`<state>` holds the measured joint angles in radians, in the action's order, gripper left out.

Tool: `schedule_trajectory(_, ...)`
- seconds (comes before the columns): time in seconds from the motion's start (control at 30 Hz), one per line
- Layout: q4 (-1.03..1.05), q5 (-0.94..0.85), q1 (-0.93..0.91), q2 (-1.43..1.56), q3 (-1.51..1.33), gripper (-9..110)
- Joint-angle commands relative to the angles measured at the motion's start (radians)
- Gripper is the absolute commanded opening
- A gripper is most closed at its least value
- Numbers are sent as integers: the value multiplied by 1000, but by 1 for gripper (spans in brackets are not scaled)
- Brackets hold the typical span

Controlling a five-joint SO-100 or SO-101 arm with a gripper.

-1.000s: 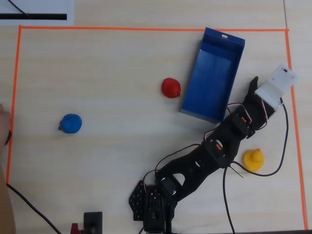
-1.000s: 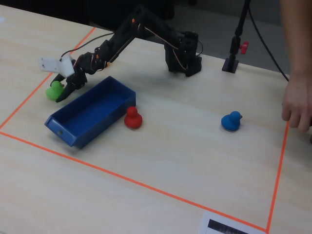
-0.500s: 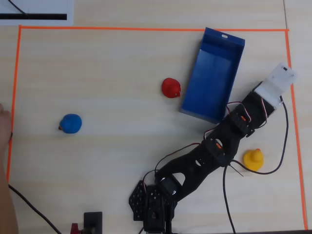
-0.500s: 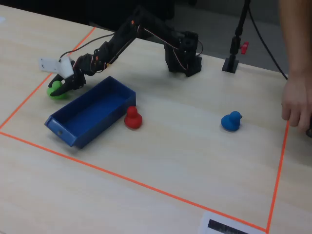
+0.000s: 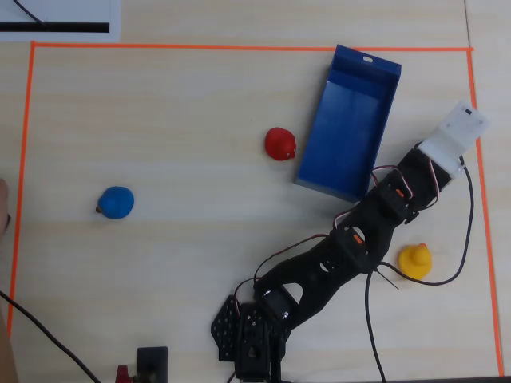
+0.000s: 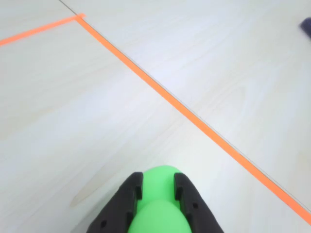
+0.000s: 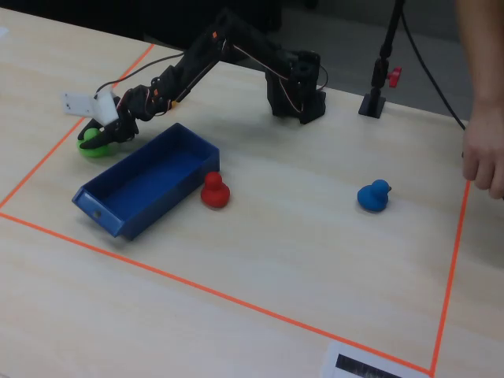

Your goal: Grasp green duck and put it into box.

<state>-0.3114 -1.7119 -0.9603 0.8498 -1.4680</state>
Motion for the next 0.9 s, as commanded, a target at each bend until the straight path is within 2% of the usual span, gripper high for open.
schedule_trajectory(0.0,46,55,-5,146,29,0)
schedule_trajectory(0.37,341,199,103,512,8,0)
schedule_trajectory(0.63,468,227,281,834,-305,0)
schedule_trajectory(0.87,471,225,407,963,-505,0)
